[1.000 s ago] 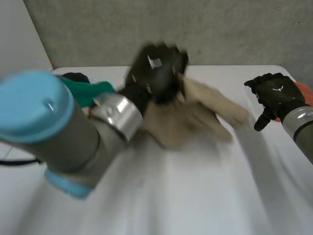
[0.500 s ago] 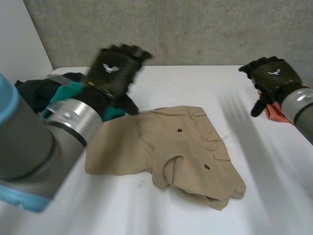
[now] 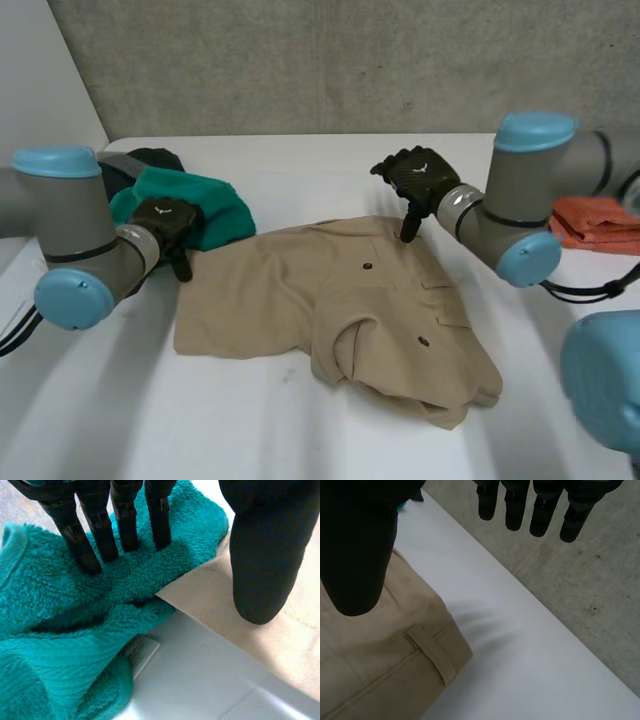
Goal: Fold the laundry.
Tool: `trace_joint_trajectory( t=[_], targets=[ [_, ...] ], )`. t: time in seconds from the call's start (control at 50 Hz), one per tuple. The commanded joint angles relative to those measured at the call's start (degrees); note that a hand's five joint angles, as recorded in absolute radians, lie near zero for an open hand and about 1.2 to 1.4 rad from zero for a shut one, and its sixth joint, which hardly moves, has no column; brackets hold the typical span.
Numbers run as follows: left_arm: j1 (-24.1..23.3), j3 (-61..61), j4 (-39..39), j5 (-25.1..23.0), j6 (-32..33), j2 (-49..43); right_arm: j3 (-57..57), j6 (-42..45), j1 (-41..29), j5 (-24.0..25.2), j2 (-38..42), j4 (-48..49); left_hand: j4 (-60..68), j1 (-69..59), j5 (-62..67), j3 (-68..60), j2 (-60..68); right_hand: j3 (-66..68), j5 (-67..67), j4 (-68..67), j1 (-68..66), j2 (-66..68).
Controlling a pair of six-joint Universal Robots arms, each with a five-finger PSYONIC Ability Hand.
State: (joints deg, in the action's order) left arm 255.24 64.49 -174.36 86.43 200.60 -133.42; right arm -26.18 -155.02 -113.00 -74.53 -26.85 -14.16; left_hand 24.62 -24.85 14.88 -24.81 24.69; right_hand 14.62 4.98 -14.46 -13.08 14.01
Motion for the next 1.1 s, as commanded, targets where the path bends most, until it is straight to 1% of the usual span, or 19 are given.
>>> trace_joint_trajectory(
  t=[0.02, 0.1, 0.12, 0.14, 0.16, 0.3, 0.38, 0.4, 0.46, 0.54, 0.58, 0.64, 0.68, 0.8, 0.82, 0.88, 0.98, 1.02, 1.1],
  targets=[
    [-0.2, -2.5, -0.5, 0.1, 0.1, -3.0, 10.3, -0.7, 0.1, -1.6, 9.4, -0.1, 13.5, -13.3, 13.2, -13.3, 13.4, 7.6, 7.2, -7.7, -9.1, 8.2],
    [-0.3, -3.8, -0.4, 0.1, 0.1, -4.4, 12.8, -1.2, 0.1, -1.6, 12.1, -0.1, 32.5, -32.3, 32.2, -32.3, 32.4, 8.6, 8.2, -8.7, -10.1, 9.2],
    [-0.4, -4.3, -0.3, 0.1, 0.1, -4.9, 13.0, -1.2, 0.1, -1.6, 12.4, 0.0, 45.5, -45.3, 45.3, -45.3, 45.4, 9.4, 9.1, -9.6, -11.0, 10.0],
    [-0.5, -4.4, -0.4, 0.1, 0.0, -5.0, 13.2, -1.2, 0.1, -1.6, 12.7, 0.0, 54.5, -54.2, 54.2, -54.3, 54.4, 10.3, 9.9, -10.4, -11.8, 10.9],
    [-0.6, -4.4, -0.5, 0.1, 0.0, -5.1, 13.5, -1.2, 0.1, -1.6, 13.0, 0.0, 55.4, -55.1, 55.1, -55.2, 55.3, 11.8, 11.4, -11.9, -13.3, 12.4],
    [-2.2, -3.5, -1.5, 1.5, -0.1, -3.3, 15.2, -1.2, 0.1, -1.4, 14.6, 0.2, 55.4, -55.1, 55.1, -55.2, 55.3, 24.0, 23.7, -24.2, -25.6, 24.7],
    [-3.0, -1.9, -1.9, 1.5, -0.7, 1.2, 15.7, -1.2, 0.1, -1.5, 15.2, 0.4, 55.4, -55.1, 55.1, -55.2, 55.3, 47.7, 47.3, -47.9, -49.2, 48.3],
    [-3.1, -1.5, -2.1, 1.5, -0.8, 2.1, 16.0, -1.2, 0.0, -1.7, 15.2, 0.6, 55.4, -55.1, 55.1, -55.2, 55.3, 64.6, 64.2, -64.8, -66.1, 65.2],
    [-3.3, 0.1, -4.1, 1.5, -0.8, 5.9, 16.6, -1.6, -0.1, -2.6, 15.2, 1.6, 55.4, -55.1, 55.1, -55.2, 55.3, 65.4, 65.0, -65.5, -66.9, 66.0],
    [-4.0, 0.9, -8.0, 1.4, -0.6, 10.1, 19.1, -2.9, -0.1, -7.3, 13.5, 4.7, 55.4, -55.1, 55.1, -55.2, 55.3, 65.4, 65.0, -65.5, -66.9, 66.0],
    [-3.9, -0.2, -12.0, 1.4, -0.3, 12.0, 20.2, -3.4, -0.1, -8.6, 11.4, 6.0, 55.4, -55.1, 55.1, -55.2, 55.3, 65.4, 65.0, -65.5, -66.9, 66.0],
    [-3.8, -3.4, -18.4, 1.4, -0.3, 13.3, 21.2, -4.0, 0.1, -13.1, 6.0, 12.5, 55.4, -55.1, 55.1, -55.2, 55.3, 65.4, 65.0, -65.5, -66.9, 66.0],
    [-3.5, -6.8, -23.6, 1.6, -0.6, 13.4, 21.0, -4.1, 0.6, -14.2, 2.5, 15.8, 55.4, -55.1, 55.1, -55.2, 55.3, 65.4, 65.0, -65.5, -66.9, 66.0],
    [-4.7, -12.6, -36.3, 1.9, -2.2, 14.0, 19.6, -5.3, 0.9, -14.9, -10.8, 23.6, 55.4, -55.1, 55.1, -55.2, 55.3, 65.4, 65.0, -65.5, -66.9, 66.0],
    [-5.3, -13.6, -39.6, 2.0, -3.6, 14.5, 19.2, -5.7, 1.2, -14.9, -12.9, 24.4, 55.4, -55.1, 55.1, -55.2, 55.3, 65.4, 65.0, -65.5, -66.9, 66.0],
    [-5.6, -14.6, -43.5, 2.5, -7.5, 16.6, 17.8, -7.1, 2.2, -14.5, -18.7, 25.6, 55.4, -55.1, 55.1, -55.2, 55.3, 65.4, 65.0, -65.5, -66.9, 66.0],
    [-5.8, -12.6, -43.2, 2.9, -10.0, 19.2, 11.2, -8.3, 2.0, -11.6, -24.5, 23.8, 55.4, -55.1, 55.1, -55.2, 55.3, 65.4, 65.0, -65.5, -66.9, 66.0],
    [-5.7, -8.7, -42.0, 2.7, -10.0, 19.9, 5.8, -8.3, 2.1, -10.2, -26.8, 20.9, 55.4, -55.1, 55.1, -55.2, 55.3, 65.4, 65.0, -65.5, -66.9, 66.0],
    [-5.9, 0.2, -40.7, 1.7, -9.7, 20.6, -4.1, -8.2, 2.8, -9.9, -27.8, 15.3, 55.4, -55.1, 55.1, -55.2, 55.3, 65.4, 65.0, -65.5, -66.9, 66.0]
  ],
)
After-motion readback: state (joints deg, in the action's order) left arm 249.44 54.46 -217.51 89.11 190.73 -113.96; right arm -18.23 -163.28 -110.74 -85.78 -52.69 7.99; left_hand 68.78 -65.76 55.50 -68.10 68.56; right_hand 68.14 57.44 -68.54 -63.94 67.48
